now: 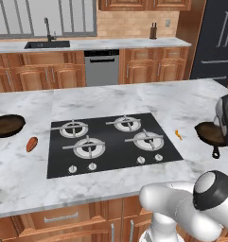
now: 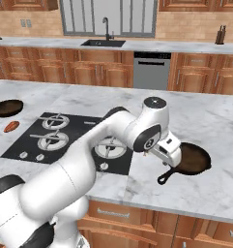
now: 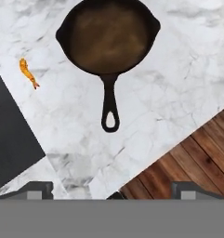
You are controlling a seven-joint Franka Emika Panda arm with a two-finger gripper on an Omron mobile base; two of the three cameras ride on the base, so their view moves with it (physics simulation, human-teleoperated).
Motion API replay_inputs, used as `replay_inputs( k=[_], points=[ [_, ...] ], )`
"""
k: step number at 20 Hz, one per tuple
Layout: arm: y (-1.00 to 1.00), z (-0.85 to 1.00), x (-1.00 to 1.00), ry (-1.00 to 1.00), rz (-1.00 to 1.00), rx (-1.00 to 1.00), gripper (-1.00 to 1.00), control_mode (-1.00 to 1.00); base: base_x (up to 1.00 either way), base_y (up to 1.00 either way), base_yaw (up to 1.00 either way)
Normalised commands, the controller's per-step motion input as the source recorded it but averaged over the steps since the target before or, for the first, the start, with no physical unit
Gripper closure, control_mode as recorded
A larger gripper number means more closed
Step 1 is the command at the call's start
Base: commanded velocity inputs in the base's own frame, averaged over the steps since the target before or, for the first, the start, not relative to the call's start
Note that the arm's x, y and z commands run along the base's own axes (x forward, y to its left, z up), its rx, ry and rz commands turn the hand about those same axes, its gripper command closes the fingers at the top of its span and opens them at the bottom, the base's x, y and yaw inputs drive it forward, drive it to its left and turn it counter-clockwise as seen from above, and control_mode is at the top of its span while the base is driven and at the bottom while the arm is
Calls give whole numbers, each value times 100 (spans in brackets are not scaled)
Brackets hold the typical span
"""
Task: Place both pans onto different burners. Then place the sweet potato and the shrimp on different pans.
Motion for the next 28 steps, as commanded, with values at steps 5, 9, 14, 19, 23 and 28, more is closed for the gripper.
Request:
replay_inputs(
  k=[5, 9, 14, 19, 23, 28],
  points=[
    [-27, -43, 24, 0, -1, 0, -100, -100, 0, 0, 0],
    [-4, -33, 38, 1, -2, 0, -100, -100, 0, 0, 0],
    [-5, -34, 31, 3, -1, 0, -100, -100, 0, 0, 0],
    [-22, -42, 12, 3, 0, 0, -100, -100, 0, 0, 0],
    [-13, -30, 6, 6, 0, 0, -100, -100, 0, 0, 0],
    [-1, -27, 10, 6, 0, 0, -100, -100, 0, 0, 0]
  ],
)
